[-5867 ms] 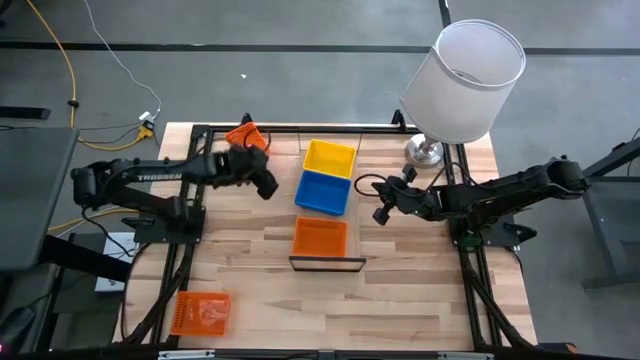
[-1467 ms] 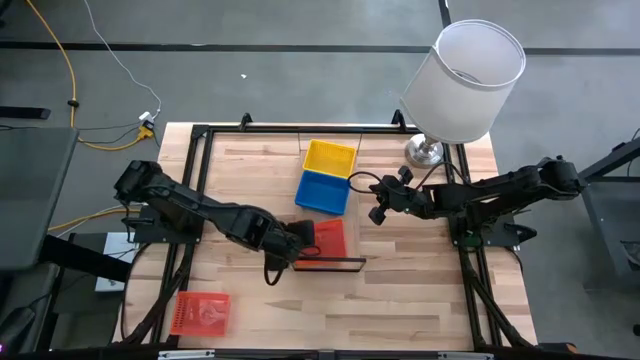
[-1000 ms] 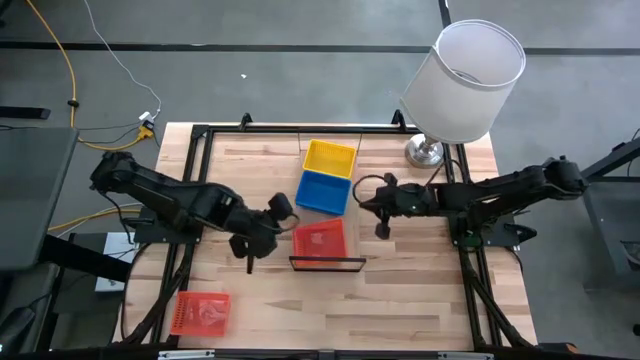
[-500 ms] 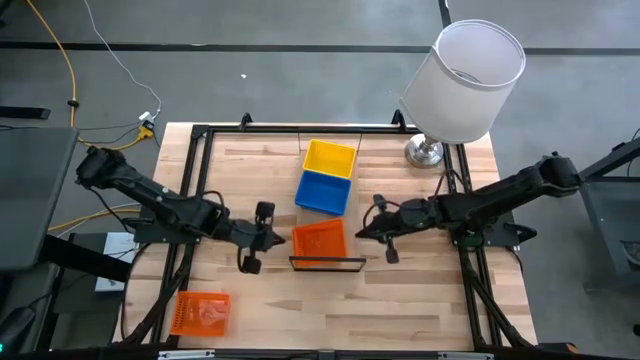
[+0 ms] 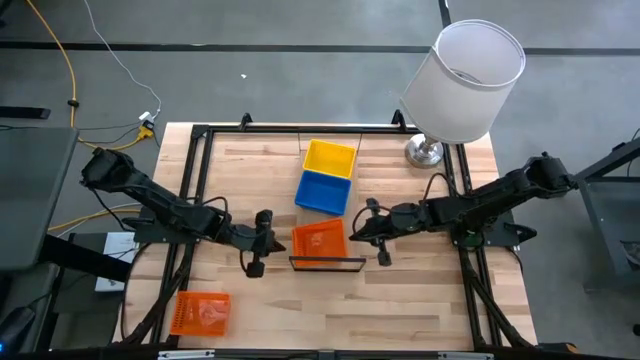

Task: Stack baskets on shelf by color
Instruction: Stack the top orange bin on top of the orange bin on the shelf

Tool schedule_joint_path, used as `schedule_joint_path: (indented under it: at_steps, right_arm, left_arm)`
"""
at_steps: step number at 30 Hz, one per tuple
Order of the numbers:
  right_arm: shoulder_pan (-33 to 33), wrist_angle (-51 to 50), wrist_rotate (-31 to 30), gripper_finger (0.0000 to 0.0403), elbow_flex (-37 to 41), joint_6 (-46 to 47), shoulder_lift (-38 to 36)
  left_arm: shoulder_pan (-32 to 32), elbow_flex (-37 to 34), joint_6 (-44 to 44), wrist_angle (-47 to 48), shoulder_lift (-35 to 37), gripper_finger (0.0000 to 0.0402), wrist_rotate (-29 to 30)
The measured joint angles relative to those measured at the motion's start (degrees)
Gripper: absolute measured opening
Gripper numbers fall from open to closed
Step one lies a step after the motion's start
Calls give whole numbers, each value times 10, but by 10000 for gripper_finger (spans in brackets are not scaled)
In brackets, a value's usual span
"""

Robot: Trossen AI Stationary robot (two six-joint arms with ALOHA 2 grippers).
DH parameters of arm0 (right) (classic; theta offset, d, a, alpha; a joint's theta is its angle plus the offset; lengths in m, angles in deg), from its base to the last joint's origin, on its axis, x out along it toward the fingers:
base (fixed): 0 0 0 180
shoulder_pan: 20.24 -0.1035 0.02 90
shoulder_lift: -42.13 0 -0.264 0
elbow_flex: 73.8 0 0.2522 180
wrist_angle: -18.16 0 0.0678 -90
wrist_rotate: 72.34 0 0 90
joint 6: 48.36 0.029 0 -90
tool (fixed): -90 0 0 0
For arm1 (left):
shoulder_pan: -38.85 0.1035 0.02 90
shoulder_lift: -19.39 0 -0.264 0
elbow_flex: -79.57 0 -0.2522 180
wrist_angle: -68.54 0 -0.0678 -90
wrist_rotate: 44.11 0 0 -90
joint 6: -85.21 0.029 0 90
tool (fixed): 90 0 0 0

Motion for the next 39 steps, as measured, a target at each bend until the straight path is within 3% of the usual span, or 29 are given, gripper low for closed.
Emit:
schedule_joint_path:
  at_steps: [12,20,25,33,39]
  right_arm:
    - [0,57,23,0,0,2,36]
    - [0,80,27,0,0,2,70]
    - [0,59,13,0,0,2,57]
    - [0,-31,-57,0,0,27,2]
    - [0,-47,-55,0,0,36,-10]
  left_arm:
    - [32,0,18,-137,-97,0,-25]
    - [58,-1,31,-170,-105,0,-26]
    - [61,-1,34,-172,-105,0,-26]
    - [61,0,34,-175,-105,0,-24]
    - [61,0,35,-173,-105,0,-22]
